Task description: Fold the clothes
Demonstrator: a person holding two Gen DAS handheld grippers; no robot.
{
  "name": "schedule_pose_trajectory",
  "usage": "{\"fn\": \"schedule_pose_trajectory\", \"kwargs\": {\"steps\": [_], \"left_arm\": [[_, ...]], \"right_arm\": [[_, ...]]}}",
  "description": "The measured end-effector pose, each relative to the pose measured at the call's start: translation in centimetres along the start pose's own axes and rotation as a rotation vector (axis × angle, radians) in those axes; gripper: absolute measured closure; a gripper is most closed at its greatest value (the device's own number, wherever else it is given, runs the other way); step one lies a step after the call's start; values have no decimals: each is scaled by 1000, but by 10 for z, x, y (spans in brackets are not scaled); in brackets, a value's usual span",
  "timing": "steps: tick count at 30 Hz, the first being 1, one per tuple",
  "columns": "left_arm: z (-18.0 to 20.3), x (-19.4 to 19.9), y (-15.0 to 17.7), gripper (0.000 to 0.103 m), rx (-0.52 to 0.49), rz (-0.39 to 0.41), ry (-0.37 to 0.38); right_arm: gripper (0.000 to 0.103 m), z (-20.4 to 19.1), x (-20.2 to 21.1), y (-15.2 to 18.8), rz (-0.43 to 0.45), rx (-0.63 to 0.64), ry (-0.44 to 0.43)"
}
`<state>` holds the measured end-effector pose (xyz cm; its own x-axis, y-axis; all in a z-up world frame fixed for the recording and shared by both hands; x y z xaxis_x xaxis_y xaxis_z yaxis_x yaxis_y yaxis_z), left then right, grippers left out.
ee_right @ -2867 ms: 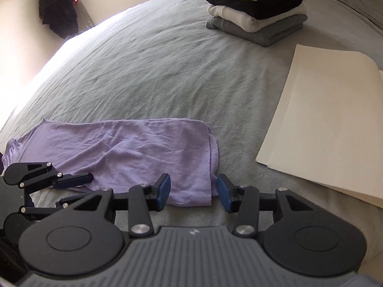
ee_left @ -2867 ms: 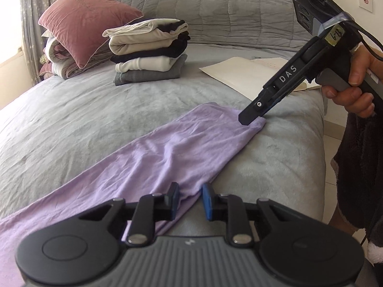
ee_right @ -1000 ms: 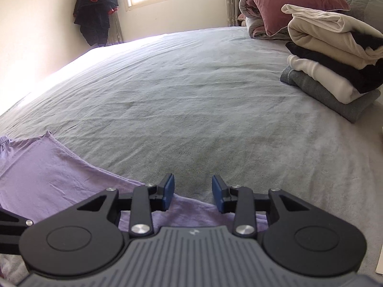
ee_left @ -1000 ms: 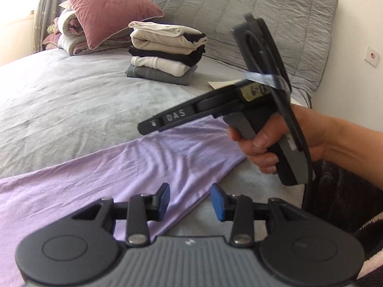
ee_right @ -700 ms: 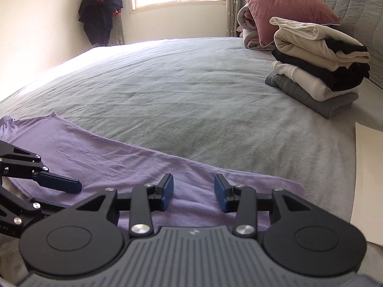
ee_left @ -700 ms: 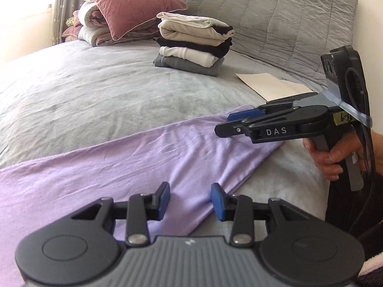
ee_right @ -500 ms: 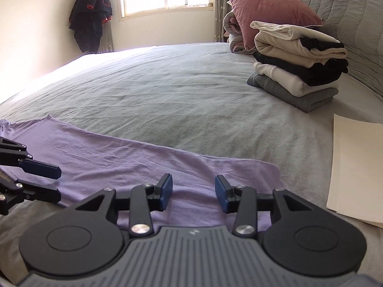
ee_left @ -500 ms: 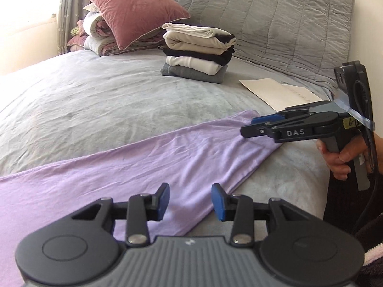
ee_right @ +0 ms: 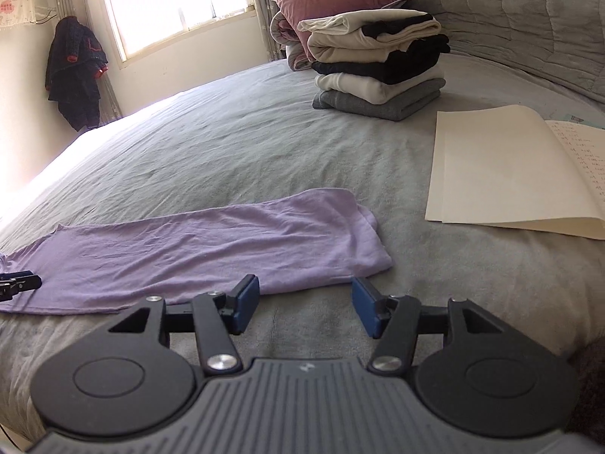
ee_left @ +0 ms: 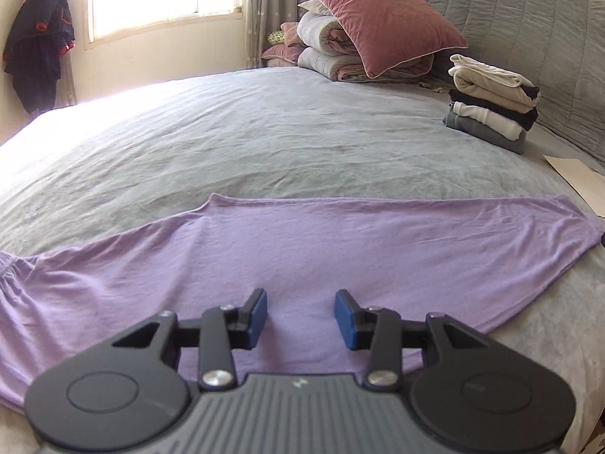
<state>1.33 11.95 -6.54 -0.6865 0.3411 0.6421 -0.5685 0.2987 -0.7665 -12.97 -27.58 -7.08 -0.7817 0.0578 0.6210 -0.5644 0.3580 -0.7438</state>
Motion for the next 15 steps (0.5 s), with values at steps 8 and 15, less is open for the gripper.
{"fn": "schedule_pose_trajectory", "kwargs": {"steps": [8, 15], "left_arm": [[-26, 8, 4, 52, 196, -20, -68], [-37, 5, -7, 52, 358, 15, 20]], "right_arm": [[37, 9, -14, 3, 41, -190, 12], [37, 9, -29, -6, 129, -275, 106]]}}
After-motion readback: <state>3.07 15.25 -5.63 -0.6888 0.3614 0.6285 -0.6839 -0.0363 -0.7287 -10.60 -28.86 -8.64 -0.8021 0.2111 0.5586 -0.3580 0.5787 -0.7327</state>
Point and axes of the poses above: each gripper's, at about its wrist camera, not at the fingertips, and x roughly against the way its jaws point, z to its right, y to its underside, the point moved 5 cm from there along -x, roughly the way its jaws point, and after that the axes turned 3 degrees about -z, right-handed, at the moved point
